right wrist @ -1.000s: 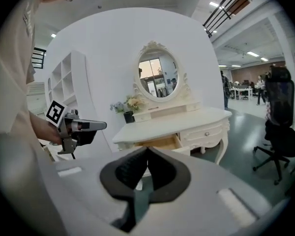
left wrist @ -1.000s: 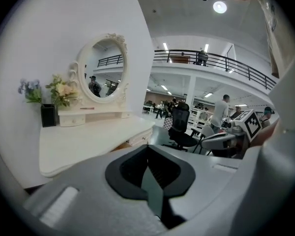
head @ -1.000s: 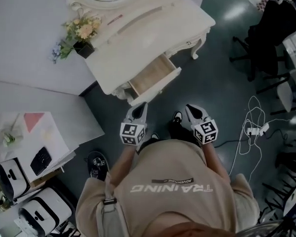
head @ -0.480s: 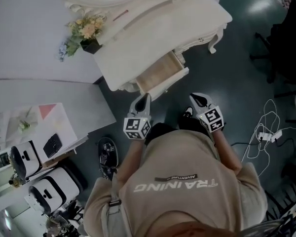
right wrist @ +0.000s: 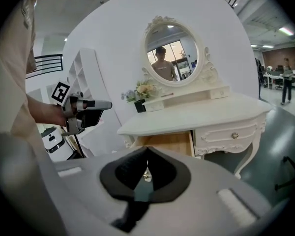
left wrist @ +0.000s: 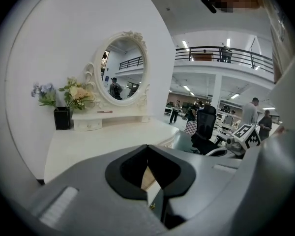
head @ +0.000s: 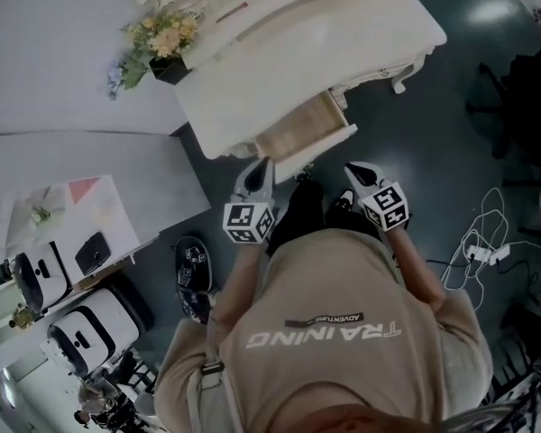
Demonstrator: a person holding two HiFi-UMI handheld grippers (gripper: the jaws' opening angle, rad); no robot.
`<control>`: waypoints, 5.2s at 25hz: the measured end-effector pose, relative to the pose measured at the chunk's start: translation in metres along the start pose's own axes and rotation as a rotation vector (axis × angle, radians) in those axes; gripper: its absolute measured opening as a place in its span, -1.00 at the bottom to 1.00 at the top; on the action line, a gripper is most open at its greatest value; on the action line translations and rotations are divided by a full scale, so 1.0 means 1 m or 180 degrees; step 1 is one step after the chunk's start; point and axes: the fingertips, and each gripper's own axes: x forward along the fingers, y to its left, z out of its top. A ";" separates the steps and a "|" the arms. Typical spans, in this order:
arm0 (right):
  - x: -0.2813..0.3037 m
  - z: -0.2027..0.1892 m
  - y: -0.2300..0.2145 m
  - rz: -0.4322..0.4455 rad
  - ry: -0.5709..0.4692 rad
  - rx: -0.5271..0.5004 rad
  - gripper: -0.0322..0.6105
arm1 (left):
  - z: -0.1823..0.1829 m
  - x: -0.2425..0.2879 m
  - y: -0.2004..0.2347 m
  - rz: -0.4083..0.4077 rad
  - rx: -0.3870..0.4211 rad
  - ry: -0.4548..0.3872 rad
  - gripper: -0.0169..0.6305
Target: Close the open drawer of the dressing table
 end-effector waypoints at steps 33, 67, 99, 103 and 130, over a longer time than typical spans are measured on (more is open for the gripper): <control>0.162 -0.105 -0.043 0.0485 0.2209 0.0689 -0.89 | 0.019 0.057 0.126 0.0157 -0.0326 0.0188 -0.92; 0.256 -0.018 -0.081 0.0391 0.2129 0.0519 -0.89 | 0.029 0.042 0.145 0.0594 -0.0640 -0.0152 -0.92; 0.289 -0.003 -0.097 0.0405 0.1692 0.0471 -0.89 | 0.092 0.062 0.197 0.0686 -0.0320 -0.0309 -0.92; 0.281 -0.005 -0.091 0.0345 0.1723 0.0502 -0.89 | 0.090 0.050 0.196 0.0610 -0.0304 -0.0379 -0.92; 0.162 0.190 0.026 0.0176 -0.0115 -0.0952 -0.89 | 0.096 0.005 0.175 0.0128 0.0072 -0.0687 -0.92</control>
